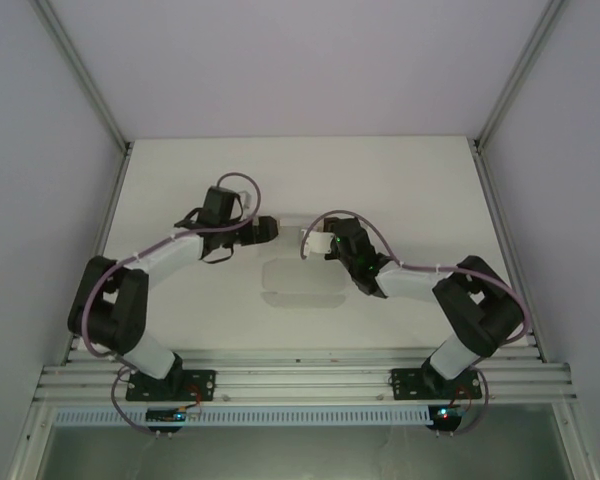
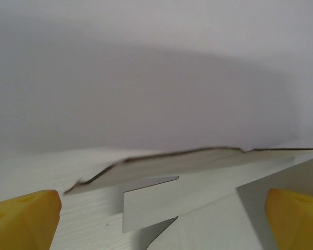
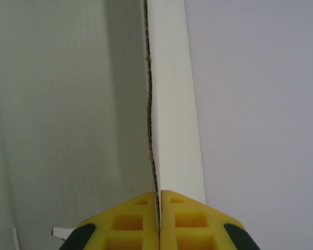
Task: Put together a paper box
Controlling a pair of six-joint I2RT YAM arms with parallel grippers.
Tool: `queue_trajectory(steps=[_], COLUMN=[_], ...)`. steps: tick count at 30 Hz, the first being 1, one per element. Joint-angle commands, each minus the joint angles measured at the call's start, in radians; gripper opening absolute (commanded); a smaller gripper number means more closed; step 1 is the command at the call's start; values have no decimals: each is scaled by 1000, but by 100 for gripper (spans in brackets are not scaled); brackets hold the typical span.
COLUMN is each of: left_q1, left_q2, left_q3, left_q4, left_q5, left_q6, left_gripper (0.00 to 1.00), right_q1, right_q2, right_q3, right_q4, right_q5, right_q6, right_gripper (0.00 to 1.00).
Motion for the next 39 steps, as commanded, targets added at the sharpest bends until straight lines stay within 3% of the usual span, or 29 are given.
queue_trajectory(steps=[1, 13, 18, 26, 34, 39], left_q1=[-29, -73, -68, -30, 170, 203], left_q2=[30, 40, -81, -262, -366, -281], left_q3=[52, 91, 82, -25, -280, -318], left_q4=[19, 0, -144, -212, -45, 125], left_q5=[12, -9, -176, -281, -144, -51], left_q6=[20, 16, 48, 42, -41, -29], left_gripper=[99, 100, 100, 100, 100, 100], right_q1=[8, 13, -6, -27, -61, -83], right_q2=[-35, -42, -52, -75, -159, -215], right_q3=[7, 16, 10, 31, 12, 6], right_q4=[-22, -52, -56, -109, -124, -198], right_q5=[-33, -45, -25, -27, -94, -198], right_q6=[58, 94, 97, 157, 224, 281], right_gripper=[0, 0, 0, 0, 0, 0])
